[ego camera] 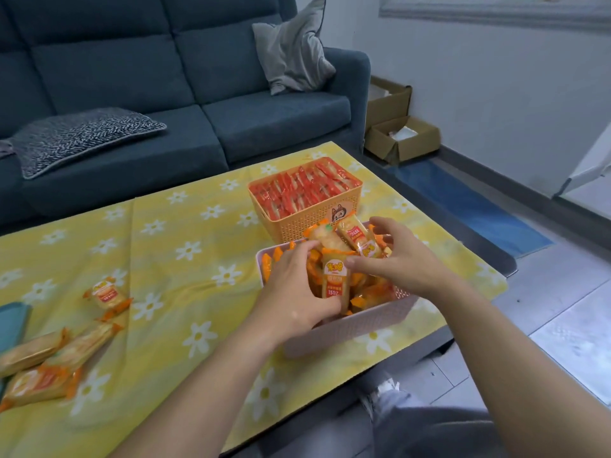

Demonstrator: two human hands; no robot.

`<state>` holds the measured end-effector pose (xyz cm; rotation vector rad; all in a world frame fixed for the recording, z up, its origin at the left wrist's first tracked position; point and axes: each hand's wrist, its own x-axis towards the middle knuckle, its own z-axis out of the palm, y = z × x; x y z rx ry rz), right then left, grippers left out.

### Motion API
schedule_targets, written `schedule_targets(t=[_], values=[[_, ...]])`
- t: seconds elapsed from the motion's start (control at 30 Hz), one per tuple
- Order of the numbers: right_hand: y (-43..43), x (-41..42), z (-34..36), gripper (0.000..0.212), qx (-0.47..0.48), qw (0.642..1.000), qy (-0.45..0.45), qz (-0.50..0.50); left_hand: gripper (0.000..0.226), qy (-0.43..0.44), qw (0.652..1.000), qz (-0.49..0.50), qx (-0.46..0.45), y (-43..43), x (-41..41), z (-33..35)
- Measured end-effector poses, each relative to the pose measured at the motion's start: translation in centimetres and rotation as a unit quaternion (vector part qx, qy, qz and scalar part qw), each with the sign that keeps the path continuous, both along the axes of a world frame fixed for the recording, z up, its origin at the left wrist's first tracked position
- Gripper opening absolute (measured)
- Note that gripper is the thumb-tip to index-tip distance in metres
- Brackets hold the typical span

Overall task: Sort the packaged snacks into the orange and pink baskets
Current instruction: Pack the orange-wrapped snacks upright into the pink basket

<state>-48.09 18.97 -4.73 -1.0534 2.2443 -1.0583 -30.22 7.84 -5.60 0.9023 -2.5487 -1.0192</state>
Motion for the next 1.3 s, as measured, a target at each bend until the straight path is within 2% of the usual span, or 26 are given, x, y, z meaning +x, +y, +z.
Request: schedule_targets(t=[0.1, 0.2, 0.3, 0.4, 0.5, 0.6, 0.7, 0.8, 0.87, 0.93, 1.03, 1.07, 1.1, 1.17, 1.23, 1.3], values=[[-0.1, 0.1, 0.3, 0.059, -0.056, 0.994, 0.071, -0.062, 0.065, 0.024, 1.0, 0.014, -0.005, -0.2, 0.5, 0.6], [-0.9, 0.4, 0.7, 0.039, -0.077, 0.987, 0.115, -0.086, 0.028, 0.068, 0.997, 0.031, -0.028, -0.8, 0.7, 0.6], [-2.4, 0.7, 0.1, 0.051, -0.004, 0.98, 0.191, -0.053, 0.027, 0.065, 0.996, 0.04, -0.05, -1.1, 0.6, 0.4], [-3.5, 0.9, -0.3, 0.067, 0.046, 0.976, 0.207, -0.05, 0.037, 0.059, 0.997, 0.033, -0.04, -1.3, 0.4, 0.3], [-4.1, 0.8, -0.5, 0.072, 0.051, 0.977, 0.195, -0.071, 0.039, 0.088, 0.995, 0.046, -0.023, -1.7, 0.3, 0.3], [-4.0, 0.8, 0.4, 0.068, 0.023, 0.976, 0.193, -0.098, 0.031, 0.113, 0.991, 0.073, -0.017, -2.3, 0.7, 0.7], [-3.2, 1.3, 2.7, 0.06, -0.112, 0.978, 0.116, -0.135, 0.027, 0.152, 0.983, 0.107, 0.011, -2.8, 1.4, 1.3], [-2.4, 2.9, 5.1, 0.055, -0.224, 0.971, -0.029, -0.085, 0.03, 0.213, 0.964, 0.137, 0.081, -3.0, 2.2, 2.4], [-2.3, 4.5, 5.6, 0.05, -0.223, 0.972, -0.071, -0.002, 0.029, 0.224, 0.957, 0.141, 0.118, -3.2, 2.7, 2.9], [-2.4, 6.1, 5.0, 0.044, -0.189, 0.977, -0.07, 0.071, 0.024, 0.224, 0.949, 0.142, 0.171, -3.1, 3.3, 3.3], [-2.7, 7.3, 3.9, 0.041, -0.131, 0.985, -0.05, 0.104, 0.023, 0.22, 0.937, 0.116, 0.246, -2.9, 3.9, 3.7], [-2.7, 7.3, 3.7, 0.041, -0.116, 0.987, -0.039, 0.106, 0.025, 0.213, 0.943, 0.101, 0.235, -2.9, 4.2, 3.5], [-2.7, 7.2, 3.6, 0.041, -0.107, 0.988, -0.028, 0.105, 0.028, 0.196, 0.96, 0.079, 0.182, -3.2, 4.5, 3.1], [-2.6, 6.9, 3.6, 0.042, -0.108, 0.989, -0.013, 0.096, 0.037, 0.097, 0.995, -0.007, -0.005, -3.7, 5.0, 2.1], [-2.5, 6.5, 3.5, 0.042, -0.112, 0.99, -0.009, 0.088, 0.05, -0.037, 0.986, -0.106, -0.126, -3.6, 5.1, 1.2], [-2.4, 6.4, 3.4, 0.041, -0.101, 0.991, -0.003, 0.084, 0.055, -0.132, 0.968, -0.156, -0.143, -3.2, 5.0, 1.1]])
